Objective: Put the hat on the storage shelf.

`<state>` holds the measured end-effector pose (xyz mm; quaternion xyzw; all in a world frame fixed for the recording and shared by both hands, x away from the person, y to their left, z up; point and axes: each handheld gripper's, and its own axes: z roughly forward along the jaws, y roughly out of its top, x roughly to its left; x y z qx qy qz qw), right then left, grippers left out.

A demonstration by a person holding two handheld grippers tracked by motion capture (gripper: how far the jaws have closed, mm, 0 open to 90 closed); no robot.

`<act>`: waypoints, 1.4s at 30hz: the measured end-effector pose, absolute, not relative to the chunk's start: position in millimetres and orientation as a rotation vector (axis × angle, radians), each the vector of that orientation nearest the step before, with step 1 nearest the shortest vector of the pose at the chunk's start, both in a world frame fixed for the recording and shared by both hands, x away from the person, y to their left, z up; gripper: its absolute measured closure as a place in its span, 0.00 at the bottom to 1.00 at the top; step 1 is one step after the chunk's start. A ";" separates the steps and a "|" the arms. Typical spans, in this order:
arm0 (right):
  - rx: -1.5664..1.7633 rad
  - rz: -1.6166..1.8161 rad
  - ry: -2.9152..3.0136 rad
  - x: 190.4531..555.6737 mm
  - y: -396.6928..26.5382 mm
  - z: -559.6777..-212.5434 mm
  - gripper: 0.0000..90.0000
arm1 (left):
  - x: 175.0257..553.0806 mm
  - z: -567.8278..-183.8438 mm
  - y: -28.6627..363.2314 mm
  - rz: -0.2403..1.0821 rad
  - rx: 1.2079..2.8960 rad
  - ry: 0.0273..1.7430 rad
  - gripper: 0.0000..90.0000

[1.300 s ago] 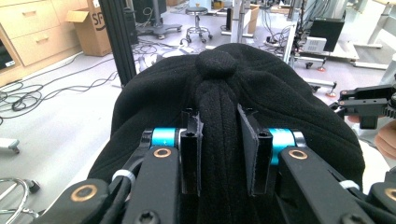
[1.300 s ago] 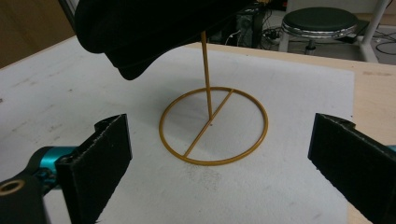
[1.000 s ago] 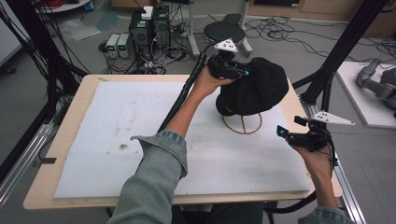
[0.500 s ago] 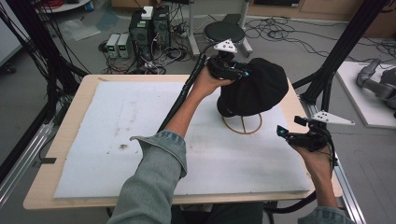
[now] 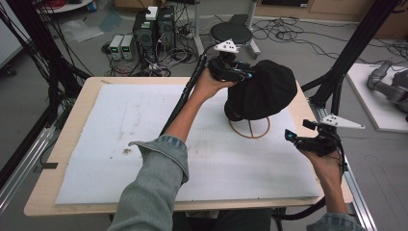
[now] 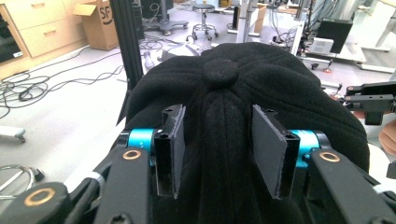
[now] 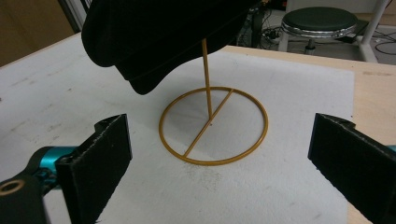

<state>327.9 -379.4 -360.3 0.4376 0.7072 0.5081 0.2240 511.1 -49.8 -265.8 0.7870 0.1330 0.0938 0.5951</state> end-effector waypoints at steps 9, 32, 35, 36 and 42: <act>1.207 1.399 1.959 329.6 -377.2 -360.6 0.06 | 504.7 -260.8 -28.6 0.246 1.831 0.313 0.57; 1.205 1.389 1.982 335.0 -371.1 -364.1 0.06 | 475.6 -254.3 72.4 0.390 1.831 0.393 0.48; 1.208 1.389 1.982 335.4 -371.3 -364.4 0.06 | 472.2 -259.6 88.1 0.417 1.836 0.423 0.46; 1.207 1.388 1.982 335.6 -371.3 -364.5 0.06 | 470.8 -261.8 92.9 0.421 1.835 0.430 0.45; 1.201 1.388 1.987 337.2 -369.1 -365.0 0.06 | 460.1 -274.5 120.2 0.455 1.839 0.480 0.39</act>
